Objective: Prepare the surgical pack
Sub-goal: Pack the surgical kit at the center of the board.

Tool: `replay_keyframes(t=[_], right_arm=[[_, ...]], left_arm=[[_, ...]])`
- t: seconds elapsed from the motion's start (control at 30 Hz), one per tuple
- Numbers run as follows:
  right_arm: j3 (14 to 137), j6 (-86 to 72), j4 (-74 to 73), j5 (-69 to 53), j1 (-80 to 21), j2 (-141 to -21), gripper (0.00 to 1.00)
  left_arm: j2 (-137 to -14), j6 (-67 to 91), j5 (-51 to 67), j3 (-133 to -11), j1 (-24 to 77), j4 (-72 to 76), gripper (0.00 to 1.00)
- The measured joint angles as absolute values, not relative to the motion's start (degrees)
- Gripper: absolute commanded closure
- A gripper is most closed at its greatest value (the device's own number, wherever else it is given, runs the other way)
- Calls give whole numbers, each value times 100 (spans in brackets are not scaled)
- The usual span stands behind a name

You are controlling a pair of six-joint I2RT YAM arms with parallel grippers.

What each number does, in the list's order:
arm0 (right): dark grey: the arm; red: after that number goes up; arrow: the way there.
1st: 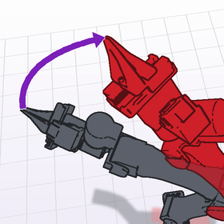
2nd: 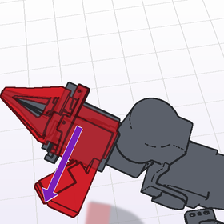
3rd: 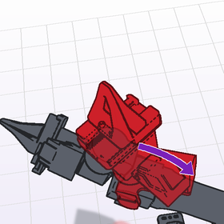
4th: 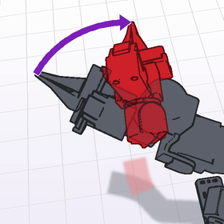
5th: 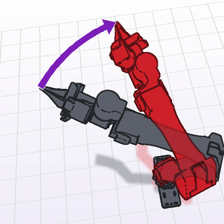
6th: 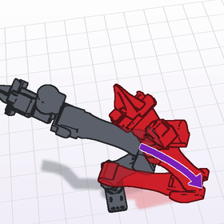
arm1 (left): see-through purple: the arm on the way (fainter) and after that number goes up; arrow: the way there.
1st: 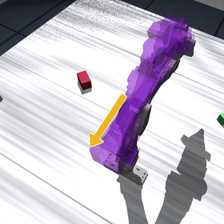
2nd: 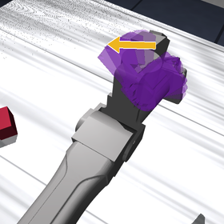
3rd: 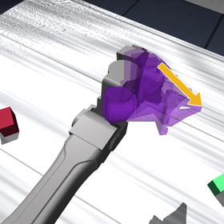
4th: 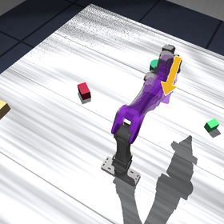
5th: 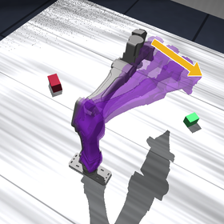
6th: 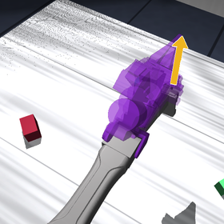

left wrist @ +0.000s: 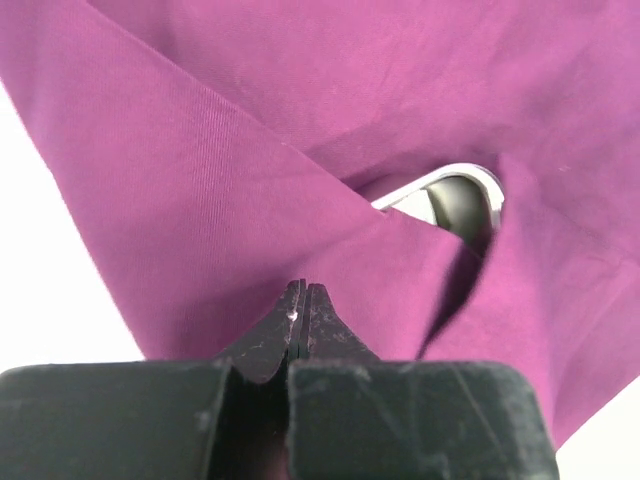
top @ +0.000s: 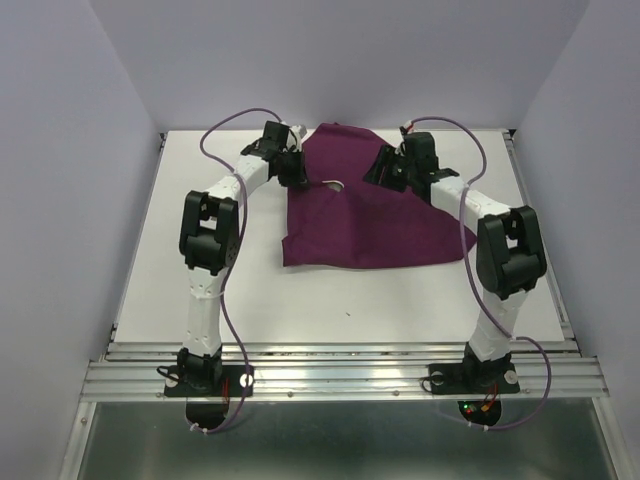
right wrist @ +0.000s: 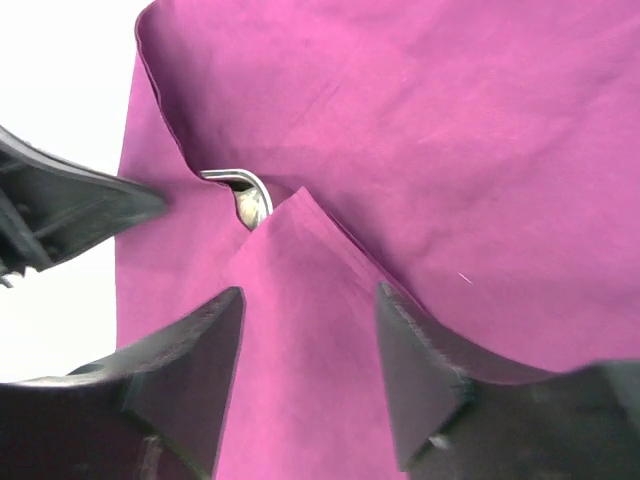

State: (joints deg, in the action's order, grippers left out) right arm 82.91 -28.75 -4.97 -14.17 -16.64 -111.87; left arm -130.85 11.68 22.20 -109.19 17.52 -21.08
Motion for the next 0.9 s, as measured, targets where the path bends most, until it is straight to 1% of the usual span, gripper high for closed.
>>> replay_keyframes(t=[0.03,0.1,0.17,0.23,0.27,0.33,0.37,0.4,0.47,0.57,0.63,0.73,0.77,0.8,0.87,0.9], right_arm=[[8213,-2840,-502,-1345,-1678,-11048,45],[8025,-2738,-504,-1219,-1702,-10792,45],[7791,-2644,-504,-1107,-1765,-10530,45],[7542,-2580,-515,-1046,-1820,-10355,44],[7360,-2554,-528,-1022,-1855,-10252,44],[7164,-2528,-576,-1009,-1887,-10171,44],[7072,-2523,-604,-1004,-1909,-10158,44],[7019,-2523,-607,-1004,-1914,-10149,44],[6901,-2523,-626,-1004,-1918,-10143,44],[6845,-2523,-698,-1002,-1918,-10130,44],[6845,-2523,-690,-1004,-1916,-10125,44],[6845,-2523,-692,-1009,-1918,-10114,44],[6845,-2523,-694,-1009,-1918,-10106,44],[6845,-2523,-696,-1011,-1918,-10086,44],[6845,-2519,-696,-1009,-1918,-10047,44],[6845,-2512,-701,-1011,-1916,-10012,44]], left_arm=[[-12978,1175,2180,-10851,1747,-2082,100],[-12564,1203,2064,-10499,1715,-2075,100],[-11863,1208,1920,-9931,1643,-2115,100],[-11301,1201,1831,-9413,1603,-2032,70],[-10720,1184,1782,-8952,1562,-2012,48],[-10012,1173,1778,-8385,1518,-2014,36],[-9756,1142,1782,-8184,1516,-1999,32],[-9454,1138,1811,-7898,1518,-1957,29],[-9059,1129,1946,-7419,1533,-1938,29],[-8814,1144,2231,-6759,1538,-1890,29],[-8827,1197,2475,-6294,1542,-1782,31],[-8892,1271,2740,-5933,1544,-1782,45],[-8923,1273,2792,-5909,1551,-1763,51],[-8967,1286,2858,-5896,1566,-1719,66],[-9087,1323,2974,-5894,1577,-1608,87],[-9135,1332,3026,-5896,1581,-1555,100]])
